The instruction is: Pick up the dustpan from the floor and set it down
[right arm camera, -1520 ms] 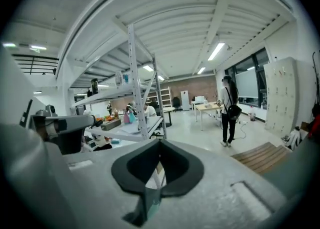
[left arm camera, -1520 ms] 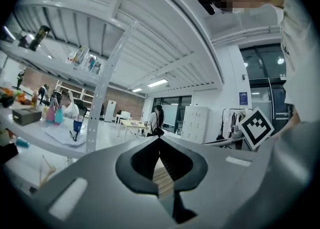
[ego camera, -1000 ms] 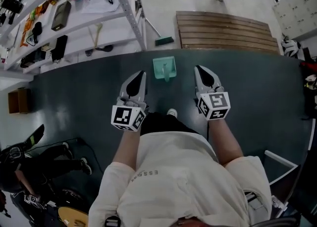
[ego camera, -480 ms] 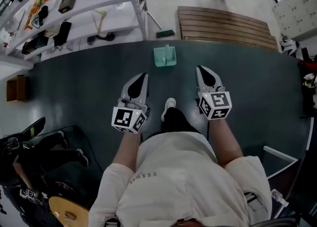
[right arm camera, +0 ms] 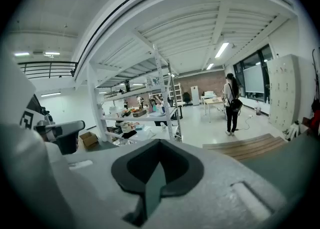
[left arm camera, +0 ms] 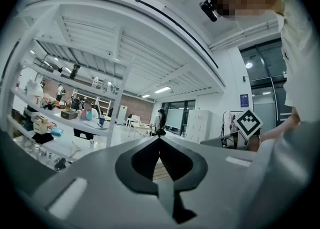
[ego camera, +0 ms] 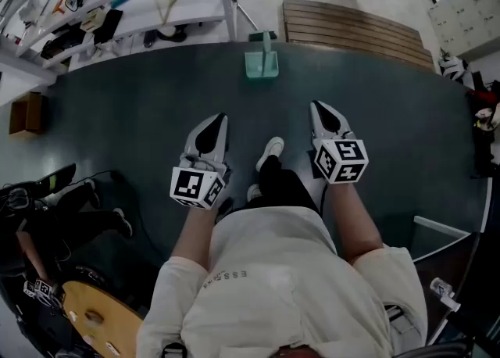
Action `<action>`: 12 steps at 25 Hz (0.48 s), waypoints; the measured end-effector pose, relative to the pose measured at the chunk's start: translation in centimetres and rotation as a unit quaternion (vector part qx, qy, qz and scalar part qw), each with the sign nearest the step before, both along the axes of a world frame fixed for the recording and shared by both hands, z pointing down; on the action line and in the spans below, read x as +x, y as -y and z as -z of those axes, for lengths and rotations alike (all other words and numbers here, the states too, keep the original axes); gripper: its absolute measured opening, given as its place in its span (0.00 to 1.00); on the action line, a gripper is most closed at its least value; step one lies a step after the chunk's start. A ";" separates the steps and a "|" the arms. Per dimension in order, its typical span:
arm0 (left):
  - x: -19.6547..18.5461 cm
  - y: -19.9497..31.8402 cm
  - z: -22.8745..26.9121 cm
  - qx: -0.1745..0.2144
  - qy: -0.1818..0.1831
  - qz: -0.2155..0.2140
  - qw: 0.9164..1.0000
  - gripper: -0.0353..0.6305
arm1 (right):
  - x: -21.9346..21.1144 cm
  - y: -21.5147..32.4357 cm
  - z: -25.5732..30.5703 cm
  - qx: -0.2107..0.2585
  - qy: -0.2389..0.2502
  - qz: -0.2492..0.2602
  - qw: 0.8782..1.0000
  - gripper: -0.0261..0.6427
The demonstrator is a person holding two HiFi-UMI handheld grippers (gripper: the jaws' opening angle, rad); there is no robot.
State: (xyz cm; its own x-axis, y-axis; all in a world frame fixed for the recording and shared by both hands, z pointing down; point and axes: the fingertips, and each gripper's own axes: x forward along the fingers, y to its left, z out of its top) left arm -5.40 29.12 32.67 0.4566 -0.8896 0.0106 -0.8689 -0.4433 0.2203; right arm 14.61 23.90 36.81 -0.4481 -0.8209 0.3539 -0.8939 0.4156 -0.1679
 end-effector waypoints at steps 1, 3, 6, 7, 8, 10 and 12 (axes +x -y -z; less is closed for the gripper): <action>0.0 -1.2 0.1 0.000 0.000 0.000 1.000 0.07 | 0.0 -1.2 0.1 -0.001 0.003 0.000 1.000 0.03; 0.3 -3.4 0.4 0.002 -0.003 0.002 1.000 0.07 | 0.1 -3.4 0.5 -0.001 0.004 0.004 1.000 0.03; 0.8 -5.4 1.3 0.012 -0.006 0.004 1.000 0.07 | 0.3 -5.5 1.1 0.005 -0.001 0.012 1.000 0.03; 0.9 -5.8 1.6 0.016 -0.007 0.005 1.000 0.07 | 0.4 -6.1 1.3 0.007 -0.002 0.015 1.000 0.03; 1.0 -6.2 1.9 0.019 -0.008 0.007 1.000 0.07 | 0.4 -6.6 1.5 0.008 -0.003 0.017 1.000 0.03; 1.3 -7.1 2.4 0.024 -0.011 0.011 1.000 0.07 | 0.6 -7.6 1.7 0.009 -0.005 0.022 1.000 0.03; 1.8 -7.9 2.6 0.027 -0.014 0.016 0.999 0.07 | 0.9 -8.7 1.7 0.009 -0.007 0.029 1.000 0.03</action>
State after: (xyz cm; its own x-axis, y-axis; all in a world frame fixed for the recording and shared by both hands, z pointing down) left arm -3.62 37.01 30.10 0.4275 -0.9027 -0.0495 -0.8766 -0.4273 0.2213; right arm 15.52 32.56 35.14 -0.4899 -0.8005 0.3452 -0.8707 0.4695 -0.1469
